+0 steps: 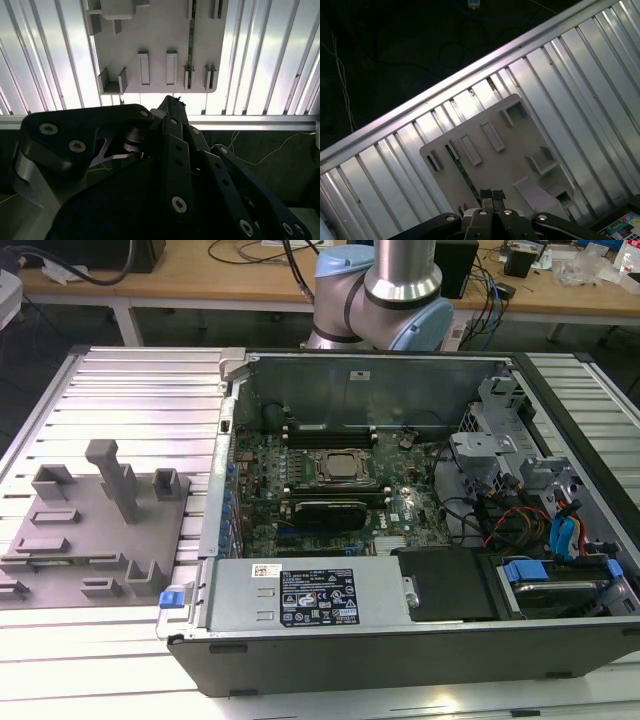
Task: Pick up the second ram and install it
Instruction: 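Pick up the second ram and move it above second insertion slot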
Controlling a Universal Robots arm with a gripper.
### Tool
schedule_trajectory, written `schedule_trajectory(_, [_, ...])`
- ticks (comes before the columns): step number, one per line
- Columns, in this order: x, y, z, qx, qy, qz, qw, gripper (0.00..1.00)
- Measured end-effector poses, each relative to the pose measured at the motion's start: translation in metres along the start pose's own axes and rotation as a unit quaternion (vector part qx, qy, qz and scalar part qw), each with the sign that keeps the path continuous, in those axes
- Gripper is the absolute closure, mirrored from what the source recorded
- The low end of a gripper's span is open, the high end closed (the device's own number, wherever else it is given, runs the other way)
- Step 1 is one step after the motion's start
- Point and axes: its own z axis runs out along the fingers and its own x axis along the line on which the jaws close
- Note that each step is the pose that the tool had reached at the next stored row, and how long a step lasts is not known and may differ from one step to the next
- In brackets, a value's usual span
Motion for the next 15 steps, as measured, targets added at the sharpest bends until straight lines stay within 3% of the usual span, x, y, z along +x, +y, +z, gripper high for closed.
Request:
schedule_trajectory(6, [0.0, 0.0, 0.0, -0.0001, 0.0018, -0.029, 0.9996, 0.89])
schedule_trajectory(15, [0.0, 0.0, 0.0, -0.0008, 0.0035, -0.071, 0.9975, 0.89])
